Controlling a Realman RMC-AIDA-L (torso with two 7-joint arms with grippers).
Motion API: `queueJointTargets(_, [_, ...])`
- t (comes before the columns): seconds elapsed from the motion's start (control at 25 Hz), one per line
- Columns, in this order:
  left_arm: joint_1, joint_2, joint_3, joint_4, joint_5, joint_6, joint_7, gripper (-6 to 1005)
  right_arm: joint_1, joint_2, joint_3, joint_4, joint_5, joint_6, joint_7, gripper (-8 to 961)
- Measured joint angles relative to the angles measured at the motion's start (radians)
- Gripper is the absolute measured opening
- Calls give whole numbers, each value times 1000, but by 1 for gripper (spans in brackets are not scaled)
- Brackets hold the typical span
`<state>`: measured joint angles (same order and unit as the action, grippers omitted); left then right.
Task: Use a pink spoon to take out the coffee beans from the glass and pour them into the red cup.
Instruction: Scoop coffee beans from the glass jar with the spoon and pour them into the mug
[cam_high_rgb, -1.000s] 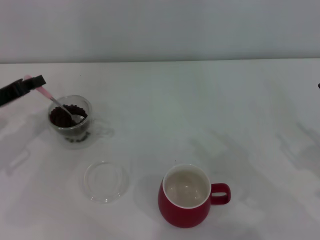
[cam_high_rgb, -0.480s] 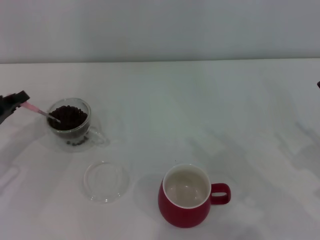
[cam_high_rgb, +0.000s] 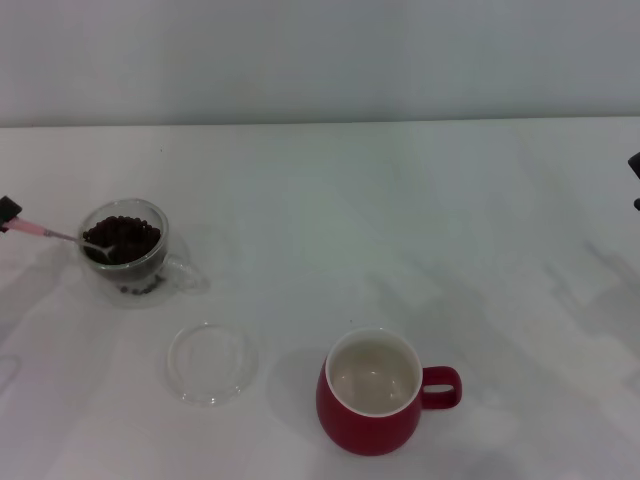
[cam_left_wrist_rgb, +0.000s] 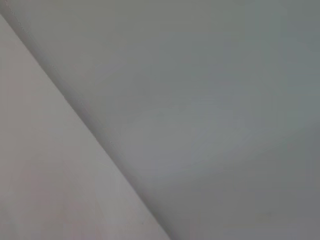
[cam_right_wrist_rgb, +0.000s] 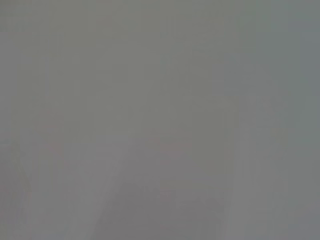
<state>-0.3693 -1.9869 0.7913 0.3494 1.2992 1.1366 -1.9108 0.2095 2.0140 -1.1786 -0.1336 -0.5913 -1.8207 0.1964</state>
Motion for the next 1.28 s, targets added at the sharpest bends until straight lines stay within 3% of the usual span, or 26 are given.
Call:
queueJointTargets(0.44, [14,5,-1,-1,-58,75,18,125,1,0,-1,3,-1,-2,0,651])
queueJointTargets(1.0, [-23,8,16,-2,-45,220,22,125,1,0,-13,3,-1,-5,0,651])
queueJointTargets(1.28, [-58,-2,99,-10,-43,265,-1,126,0,0,-18,6,-1,-13,-2,650])
